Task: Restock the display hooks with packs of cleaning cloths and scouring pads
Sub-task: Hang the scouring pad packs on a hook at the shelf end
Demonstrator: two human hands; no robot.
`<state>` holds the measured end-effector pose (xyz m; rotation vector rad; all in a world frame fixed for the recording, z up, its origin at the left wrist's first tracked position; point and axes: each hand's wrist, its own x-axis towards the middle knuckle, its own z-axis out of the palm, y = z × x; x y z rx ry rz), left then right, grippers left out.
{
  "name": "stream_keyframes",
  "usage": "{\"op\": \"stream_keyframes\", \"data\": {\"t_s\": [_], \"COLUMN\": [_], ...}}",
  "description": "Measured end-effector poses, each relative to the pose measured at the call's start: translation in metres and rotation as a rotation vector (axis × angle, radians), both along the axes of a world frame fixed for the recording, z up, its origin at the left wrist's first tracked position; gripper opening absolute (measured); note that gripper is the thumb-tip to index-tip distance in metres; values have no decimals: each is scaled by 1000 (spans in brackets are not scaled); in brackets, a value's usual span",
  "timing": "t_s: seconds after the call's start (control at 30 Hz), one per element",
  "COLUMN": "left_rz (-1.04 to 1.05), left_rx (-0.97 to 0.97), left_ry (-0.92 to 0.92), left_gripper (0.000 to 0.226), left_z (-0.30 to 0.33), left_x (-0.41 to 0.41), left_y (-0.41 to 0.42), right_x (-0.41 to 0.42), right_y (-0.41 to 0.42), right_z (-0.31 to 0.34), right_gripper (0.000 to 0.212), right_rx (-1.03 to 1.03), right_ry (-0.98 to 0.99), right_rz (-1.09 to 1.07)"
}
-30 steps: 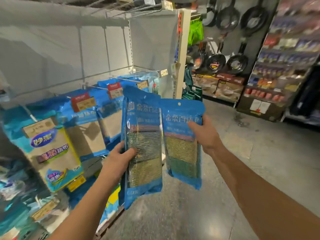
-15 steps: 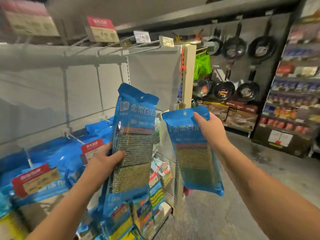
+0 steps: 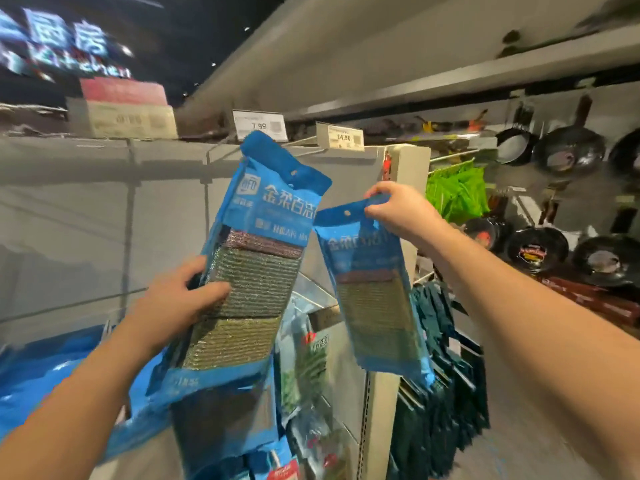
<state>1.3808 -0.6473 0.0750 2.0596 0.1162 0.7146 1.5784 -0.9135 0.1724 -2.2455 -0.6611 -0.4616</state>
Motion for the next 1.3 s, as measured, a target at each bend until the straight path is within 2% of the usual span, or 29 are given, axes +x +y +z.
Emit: {"op": "stream_keyframes", "data": {"t_s": [0.1, 0.2, 0.3, 0.47, 0.63, 0.8, 0.93, 1.13, 1.3], "left_rz": [6, 16, -14, -64, -105, -116, -141, -145, -148], "left_rx": [-27, -22, -72, -109, -139, -100, -113, -114, -107], "left_ry": [-7, -16, -63, -84, -104, -85, -71, -2, 2], "left_gripper": [11, 42, 43, 51, 42, 64, 66, 68, 68], "left_z": [14, 21, 26, 31, 37, 39, 41, 40, 40], "left_x": [12, 18, 21, 27, 32, 30, 27, 26, 26], "left_y": [2, 10, 13, 23, 25, 29, 34, 38, 45], "right_x": [28, 53, 68, 77, 84, 91, 100, 113, 112], "right_y": [15, 28, 36, 44, 48, 56, 63, 77, 77], "right_z": [24, 45, 57, 53, 41, 44, 58, 61, 72], "right_gripper": [14, 22, 24, 25, 21, 20, 23, 27, 32], "right_rx": [-85, -199, -216, -135, 31, 177, 290, 310, 213], "right_ry": [-66, -164, -217, -233, -314, -361, -428, -410, -358], "right_rz": [68, 52, 49, 53, 91, 71, -21, -121, -185]}}
